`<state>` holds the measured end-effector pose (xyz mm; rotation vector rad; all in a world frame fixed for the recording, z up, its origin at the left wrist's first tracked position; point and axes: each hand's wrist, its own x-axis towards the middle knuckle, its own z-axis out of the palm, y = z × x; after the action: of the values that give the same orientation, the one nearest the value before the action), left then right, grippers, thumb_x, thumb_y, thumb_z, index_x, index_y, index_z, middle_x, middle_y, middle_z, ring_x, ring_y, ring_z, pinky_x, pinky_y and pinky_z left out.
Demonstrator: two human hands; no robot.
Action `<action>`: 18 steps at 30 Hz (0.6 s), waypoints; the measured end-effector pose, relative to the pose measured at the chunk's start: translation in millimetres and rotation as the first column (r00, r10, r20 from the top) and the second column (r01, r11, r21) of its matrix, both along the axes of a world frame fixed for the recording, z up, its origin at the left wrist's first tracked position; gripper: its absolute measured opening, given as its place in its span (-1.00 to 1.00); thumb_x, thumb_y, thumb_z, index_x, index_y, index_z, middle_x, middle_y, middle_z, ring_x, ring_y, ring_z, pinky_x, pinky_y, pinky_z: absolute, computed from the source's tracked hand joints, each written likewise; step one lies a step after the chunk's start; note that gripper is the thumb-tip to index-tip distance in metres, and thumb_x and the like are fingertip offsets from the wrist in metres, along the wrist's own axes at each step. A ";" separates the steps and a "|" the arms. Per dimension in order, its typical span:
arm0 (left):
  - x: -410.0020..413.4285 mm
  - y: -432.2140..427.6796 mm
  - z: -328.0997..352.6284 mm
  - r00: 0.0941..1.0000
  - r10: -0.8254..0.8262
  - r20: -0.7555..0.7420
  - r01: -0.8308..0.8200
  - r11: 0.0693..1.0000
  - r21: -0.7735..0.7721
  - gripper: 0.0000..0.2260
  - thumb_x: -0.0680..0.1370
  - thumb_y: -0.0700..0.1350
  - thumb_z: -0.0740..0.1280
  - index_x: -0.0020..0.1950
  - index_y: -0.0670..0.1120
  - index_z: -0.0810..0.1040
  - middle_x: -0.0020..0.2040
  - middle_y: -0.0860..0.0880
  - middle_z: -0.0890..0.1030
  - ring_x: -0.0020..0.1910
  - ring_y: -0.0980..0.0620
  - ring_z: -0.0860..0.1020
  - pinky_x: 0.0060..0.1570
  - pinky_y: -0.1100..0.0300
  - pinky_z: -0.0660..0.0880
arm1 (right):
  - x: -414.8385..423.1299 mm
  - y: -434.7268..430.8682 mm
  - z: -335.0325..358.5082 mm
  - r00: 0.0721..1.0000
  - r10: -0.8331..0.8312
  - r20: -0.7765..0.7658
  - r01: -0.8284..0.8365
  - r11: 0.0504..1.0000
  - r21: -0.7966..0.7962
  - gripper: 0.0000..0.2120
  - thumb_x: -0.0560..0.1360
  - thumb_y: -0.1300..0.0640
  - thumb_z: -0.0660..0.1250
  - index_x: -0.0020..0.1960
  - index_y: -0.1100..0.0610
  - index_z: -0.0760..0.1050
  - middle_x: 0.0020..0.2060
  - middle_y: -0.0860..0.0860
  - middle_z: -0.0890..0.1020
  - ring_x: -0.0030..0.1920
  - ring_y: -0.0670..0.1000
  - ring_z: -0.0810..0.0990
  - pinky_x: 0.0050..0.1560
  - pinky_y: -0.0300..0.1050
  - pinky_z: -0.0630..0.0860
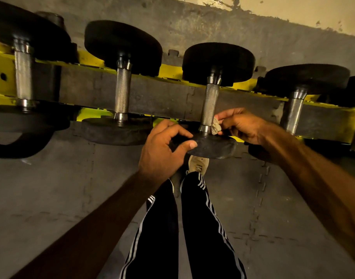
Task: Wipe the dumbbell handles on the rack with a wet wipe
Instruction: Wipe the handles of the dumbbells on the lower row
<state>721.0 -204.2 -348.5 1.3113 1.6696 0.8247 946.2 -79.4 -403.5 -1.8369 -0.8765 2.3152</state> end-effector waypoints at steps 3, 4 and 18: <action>0.2 -1.2 -1.5 1.000 -0.001 0.001 0.001 1.000 0.012 -0.85 0.42 -0.02 0.50 -0.07 -0.05 0.67 -0.05 0.03 0.56 0.00 -0.03 0.59 -0.01 -0.09 0.56 | 10.0 -3.5 8.5 0.996 0.055 -0.067 -0.052 0.998 0.048 -0.60 0.39 0.61 0.25 0.05 0.23 0.61 -0.11 0.12 0.72 -0.08 0.03 0.70 -0.01 -0.13 0.65; 0.4 -1.3 -1.4 1.000 -0.001 0.003 0.001 1.000 0.011 -0.84 0.43 -0.01 0.49 -0.07 -0.05 0.67 -0.04 0.03 0.56 0.01 -0.03 0.58 -0.01 -0.09 0.56 | 10.2 -4.1 9.1 0.995 0.078 -0.056 -0.073 0.994 0.086 -0.58 0.37 0.61 0.30 0.06 0.20 0.61 -0.11 0.10 0.72 -0.08 0.02 0.70 0.00 -0.12 0.65; -2.1 -0.4 -4.0 0.999 -0.033 -0.017 0.033 0.999 0.011 -0.80 0.42 0.04 0.48 -0.06 -0.05 0.68 -0.05 0.03 0.57 -0.01 -0.04 0.58 -0.05 -0.08 0.56 | -3.5 -1.5 6.0 0.963 0.235 0.131 -0.258 0.945 0.202 -0.82 0.47 0.38 0.41 -0.04 0.14 0.65 -0.20 0.03 0.72 -0.19 -0.07 0.67 -0.09 -0.15 0.63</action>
<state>718.8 -204.6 -352.5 1.3538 1.6546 0.8065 942.7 -80.9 -397.6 -1.8623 -1.3897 2.1585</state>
